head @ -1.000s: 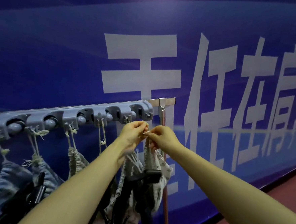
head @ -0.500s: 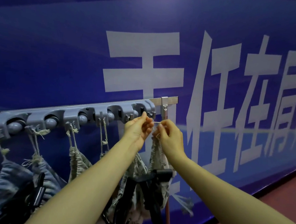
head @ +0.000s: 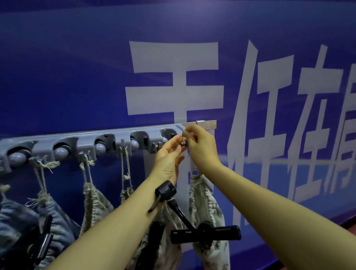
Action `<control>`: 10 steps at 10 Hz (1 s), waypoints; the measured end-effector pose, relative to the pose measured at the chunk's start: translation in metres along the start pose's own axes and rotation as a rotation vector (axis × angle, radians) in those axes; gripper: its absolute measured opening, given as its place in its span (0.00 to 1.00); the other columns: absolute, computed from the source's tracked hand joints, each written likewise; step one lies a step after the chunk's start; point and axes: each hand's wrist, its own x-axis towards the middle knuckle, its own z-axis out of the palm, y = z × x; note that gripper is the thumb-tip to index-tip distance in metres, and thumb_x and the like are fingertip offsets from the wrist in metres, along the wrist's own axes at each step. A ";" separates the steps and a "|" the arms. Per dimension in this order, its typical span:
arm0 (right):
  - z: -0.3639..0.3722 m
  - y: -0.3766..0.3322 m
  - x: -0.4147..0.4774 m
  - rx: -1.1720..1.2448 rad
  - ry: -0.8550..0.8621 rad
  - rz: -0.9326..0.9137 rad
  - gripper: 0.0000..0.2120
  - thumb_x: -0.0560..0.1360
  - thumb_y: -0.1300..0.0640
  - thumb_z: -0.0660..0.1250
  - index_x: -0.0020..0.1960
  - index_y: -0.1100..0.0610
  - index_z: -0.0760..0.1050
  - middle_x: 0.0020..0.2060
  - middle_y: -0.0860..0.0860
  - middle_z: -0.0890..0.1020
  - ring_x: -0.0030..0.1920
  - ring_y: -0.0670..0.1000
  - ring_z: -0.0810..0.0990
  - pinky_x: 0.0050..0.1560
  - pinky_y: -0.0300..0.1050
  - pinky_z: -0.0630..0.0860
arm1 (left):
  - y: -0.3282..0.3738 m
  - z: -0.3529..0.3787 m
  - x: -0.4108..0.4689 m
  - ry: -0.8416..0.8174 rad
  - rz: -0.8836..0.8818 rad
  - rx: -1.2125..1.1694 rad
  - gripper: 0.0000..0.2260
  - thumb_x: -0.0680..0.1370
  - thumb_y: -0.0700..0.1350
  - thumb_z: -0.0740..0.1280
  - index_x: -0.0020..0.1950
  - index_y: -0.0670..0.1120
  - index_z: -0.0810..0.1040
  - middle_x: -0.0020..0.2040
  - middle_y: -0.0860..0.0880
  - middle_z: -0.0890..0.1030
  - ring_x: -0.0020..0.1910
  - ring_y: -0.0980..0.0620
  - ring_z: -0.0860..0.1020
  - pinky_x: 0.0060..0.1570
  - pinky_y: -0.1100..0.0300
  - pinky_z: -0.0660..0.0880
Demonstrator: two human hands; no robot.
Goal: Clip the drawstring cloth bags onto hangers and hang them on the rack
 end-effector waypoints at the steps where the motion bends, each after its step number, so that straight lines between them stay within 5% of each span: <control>1: 0.005 0.000 0.007 -0.056 0.016 0.006 0.08 0.80 0.57 0.60 0.51 0.58 0.77 0.41 0.54 0.81 0.41 0.51 0.80 0.42 0.45 0.78 | 0.000 -0.005 -0.001 -0.021 0.005 0.039 0.16 0.81 0.36 0.57 0.68 0.44 0.71 0.54 0.52 0.80 0.56 0.55 0.77 0.53 0.63 0.73; 4: 0.003 0.026 -0.003 -0.154 -0.092 0.207 0.08 0.80 0.59 0.59 0.47 0.59 0.76 0.34 0.52 0.78 0.32 0.48 0.76 0.31 0.38 0.72 | -0.004 -0.034 -0.017 -0.035 -0.147 0.088 0.15 0.80 0.36 0.58 0.67 0.40 0.71 0.59 0.45 0.78 0.58 0.48 0.76 0.54 0.60 0.73; 6: 0.005 0.013 -0.027 -0.272 0.014 0.193 0.12 0.81 0.55 0.55 0.51 0.59 0.75 0.42 0.55 0.80 0.41 0.55 0.78 0.40 0.51 0.75 | 0.022 -0.039 -0.039 -0.009 -0.153 0.107 0.10 0.81 0.38 0.57 0.48 0.43 0.77 0.46 0.45 0.81 0.47 0.50 0.79 0.47 0.61 0.74; 7: 0.004 -0.010 -0.035 -0.306 0.093 0.107 0.11 0.81 0.55 0.54 0.50 0.58 0.73 0.44 0.55 0.78 0.41 0.53 0.74 0.34 0.45 0.66 | 0.041 -0.046 -0.057 0.022 -0.133 0.169 0.11 0.81 0.40 0.57 0.44 0.43 0.78 0.40 0.47 0.81 0.40 0.52 0.79 0.41 0.62 0.74; 10: 0.044 -0.090 -0.101 0.052 -0.129 0.155 0.18 0.82 0.51 0.51 0.45 0.61 0.74 0.38 0.56 0.79 0.39 0.54 0.78 0.43 0.50 0.73 | 0.092 -0.098 -0.144 0.135 -0.117 0.255 0.18 0.82 0.46 0.57 0.34 0.44 0.73 0.23 0.52 0.75 0.25 0.55 0.73 0.30 0.64 0.71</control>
